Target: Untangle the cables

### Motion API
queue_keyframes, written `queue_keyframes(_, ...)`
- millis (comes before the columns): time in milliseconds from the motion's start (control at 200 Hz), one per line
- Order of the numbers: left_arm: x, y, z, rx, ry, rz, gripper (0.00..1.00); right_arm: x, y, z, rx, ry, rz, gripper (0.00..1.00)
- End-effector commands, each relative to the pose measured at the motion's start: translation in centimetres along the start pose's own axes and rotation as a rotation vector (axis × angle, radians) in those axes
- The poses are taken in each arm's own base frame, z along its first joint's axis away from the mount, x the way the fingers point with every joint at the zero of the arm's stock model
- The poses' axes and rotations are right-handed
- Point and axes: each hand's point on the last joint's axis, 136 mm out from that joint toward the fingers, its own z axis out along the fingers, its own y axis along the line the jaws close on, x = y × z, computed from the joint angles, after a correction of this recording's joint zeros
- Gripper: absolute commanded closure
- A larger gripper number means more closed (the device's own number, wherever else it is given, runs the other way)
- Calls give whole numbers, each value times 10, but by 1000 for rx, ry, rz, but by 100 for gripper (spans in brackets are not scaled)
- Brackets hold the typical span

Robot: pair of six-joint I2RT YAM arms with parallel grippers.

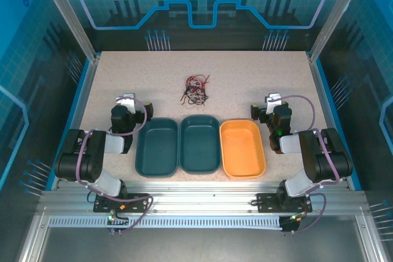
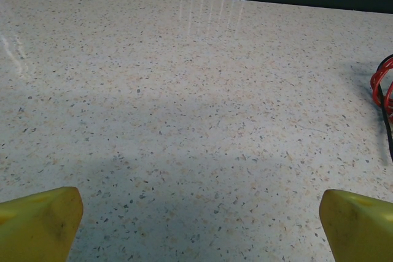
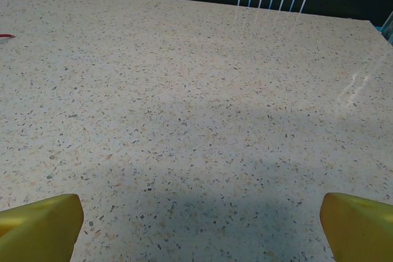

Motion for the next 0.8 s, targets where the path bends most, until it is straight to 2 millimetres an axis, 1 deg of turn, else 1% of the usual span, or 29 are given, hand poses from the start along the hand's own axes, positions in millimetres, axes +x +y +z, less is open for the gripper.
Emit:
queue_keyframes(0,-8,-7,1,34,-17,20,1,-11,2,-1,0,-41,6,0)
queue_keyframes(230,-7,-7,1,34,-16,18,1,-10,2,-1,-2,-39,6,0)
queue_keyframes(350,-7,-12,1,58,-15,22,1,-11,2,-1,-2,-39,6,0)
queue_keyframes(525,-10,-7,-3,34,-30,13,1,-12,-3,-4,19,-52,22,0)
queue_keyframes(635,-21,-5,-12,16,-54,12,1,-17,-9,-9,51,-63,38,0)
queue_keyframes(795,-42,-7,-32,11,-85,4,1,-20,-7,-8,43,-58,29,0)
